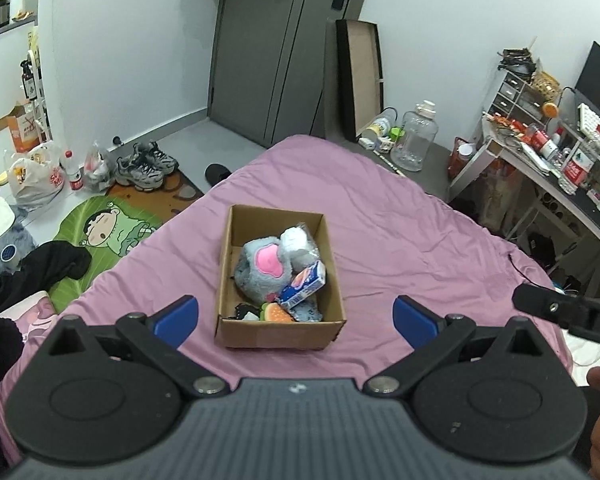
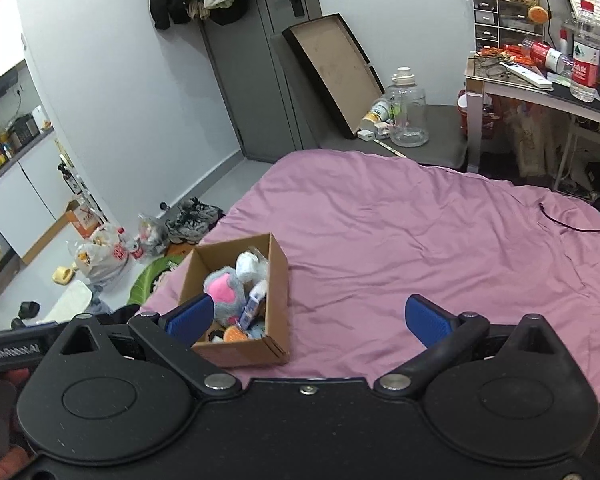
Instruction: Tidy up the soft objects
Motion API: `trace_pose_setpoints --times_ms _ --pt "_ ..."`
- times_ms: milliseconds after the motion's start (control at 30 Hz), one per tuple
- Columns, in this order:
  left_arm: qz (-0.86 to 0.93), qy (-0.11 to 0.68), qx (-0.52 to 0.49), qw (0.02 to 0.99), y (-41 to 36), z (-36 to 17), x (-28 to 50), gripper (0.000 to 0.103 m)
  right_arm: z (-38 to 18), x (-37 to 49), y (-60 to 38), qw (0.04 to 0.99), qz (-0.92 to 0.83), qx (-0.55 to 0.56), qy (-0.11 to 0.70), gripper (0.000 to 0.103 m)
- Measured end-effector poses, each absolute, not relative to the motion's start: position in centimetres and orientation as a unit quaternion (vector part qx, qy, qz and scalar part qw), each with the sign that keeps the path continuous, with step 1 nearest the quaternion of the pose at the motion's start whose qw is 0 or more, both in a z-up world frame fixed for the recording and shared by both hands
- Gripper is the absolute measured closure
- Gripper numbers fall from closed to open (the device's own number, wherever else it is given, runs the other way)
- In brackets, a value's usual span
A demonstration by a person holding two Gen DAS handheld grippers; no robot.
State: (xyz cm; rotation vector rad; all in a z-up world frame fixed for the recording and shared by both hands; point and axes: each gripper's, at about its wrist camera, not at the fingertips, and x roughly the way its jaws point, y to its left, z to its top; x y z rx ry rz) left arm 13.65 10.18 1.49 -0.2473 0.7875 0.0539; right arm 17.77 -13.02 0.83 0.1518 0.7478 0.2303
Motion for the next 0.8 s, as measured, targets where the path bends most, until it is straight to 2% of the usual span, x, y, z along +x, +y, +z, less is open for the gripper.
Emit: trace_pose_setpoints --times_ms 800 --pt "0.036 0.345 -0.1 0.933 6.5 4.9 7.7 0.0 3.4 11.9 -17.1 0.931 0.138 0.085 0.327 0.0"
